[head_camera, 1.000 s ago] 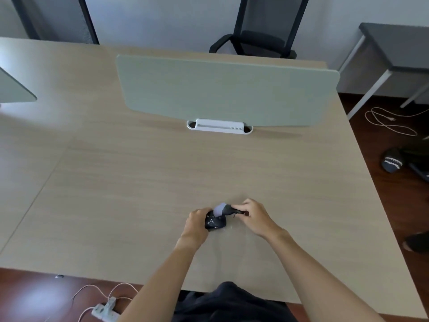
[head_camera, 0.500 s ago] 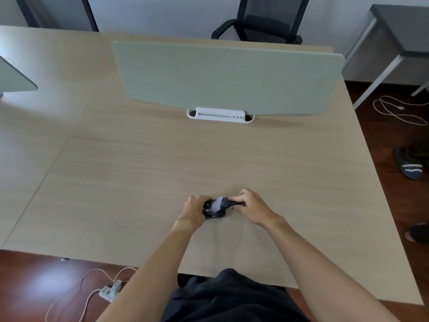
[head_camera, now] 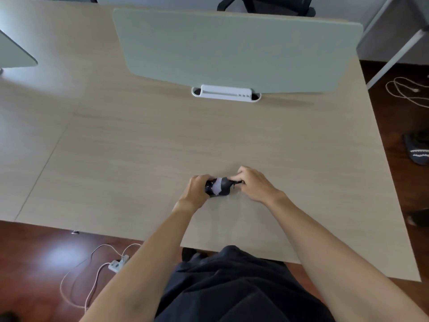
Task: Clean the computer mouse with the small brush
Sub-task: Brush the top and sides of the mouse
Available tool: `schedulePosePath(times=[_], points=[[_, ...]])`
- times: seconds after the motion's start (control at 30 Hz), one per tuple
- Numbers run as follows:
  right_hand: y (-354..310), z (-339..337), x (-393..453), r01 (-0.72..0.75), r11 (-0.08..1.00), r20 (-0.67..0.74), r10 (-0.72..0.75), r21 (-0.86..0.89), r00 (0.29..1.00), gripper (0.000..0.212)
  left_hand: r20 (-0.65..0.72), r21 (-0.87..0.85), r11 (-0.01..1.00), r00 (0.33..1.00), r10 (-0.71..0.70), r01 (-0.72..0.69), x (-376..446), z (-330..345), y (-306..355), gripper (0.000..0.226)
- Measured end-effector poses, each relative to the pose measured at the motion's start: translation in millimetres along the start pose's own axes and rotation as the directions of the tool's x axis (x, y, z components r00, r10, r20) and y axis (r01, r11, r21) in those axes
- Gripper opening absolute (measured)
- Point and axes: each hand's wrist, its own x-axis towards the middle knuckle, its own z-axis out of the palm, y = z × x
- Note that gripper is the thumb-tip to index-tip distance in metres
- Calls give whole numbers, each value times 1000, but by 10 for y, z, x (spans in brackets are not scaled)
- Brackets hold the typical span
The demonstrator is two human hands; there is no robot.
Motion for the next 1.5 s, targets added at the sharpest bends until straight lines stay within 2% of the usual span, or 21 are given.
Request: schedulePosePath(times=[0.17,0.3,0.37,0.47,0.57,0.7,0.83,1.0,1.07,1.17,1.3,1.4,1.5], points=[[218,-149,-83,-66,993,-10,66,-96,998,37,-47,42,999,998,36,-34,-19,5,33,46],[37,-104,14,-51,994,-148,65,101,987,35,-31,56,998,999,-17,19,-14,-29,58,39],[-103,-24,73,-37,985,-169,67,171,983,35,-34,53,996,997,-67,69,-1,-22,48,31],[-164,71,91,-34,983,-139,60,179,988,39,-35,26,993,993,-111,112,9,-31,47,31],[-21,74,14,-68,993,-66,74,98,995,42,-16,-12,998,998,-68,68,15,-39,24,47],[180,-20,-75,-124,990,-84,129,65,988,39,-6,-36,996,997,-82,81,46,-42,13,54],[135,-46,20,-106,982,-188,135,157,973,36,-5,-37,994,995,-103,103,62,-53,13,47],[-81,81,150,-41,983,-141,67,178,988,37,12,-14,990,990,-140,141,77,-73,19,25],[-97,145,126,-39,987,-82,53,157,995,38,23,-41,989,990,-139,140,87,-71,3,31],[26,137,46,-95,983,-56,105,157,993,39,29,-84,989,992,-121,123,90,-61,-25,52],[229,-11,-13,-111,994,-80,112,15,990,39,34,-94,989,993,-113,116,81,-52,-53,55],[136,-64,70,-59,998,-155,61,17,986,37,20,-79,992,995,-97,98,76,-49,-63,57],[-109,2,174,31,997,-118,-23,66,993,35,13,-99,991,996,-85,86,82,-58,-65,78]])
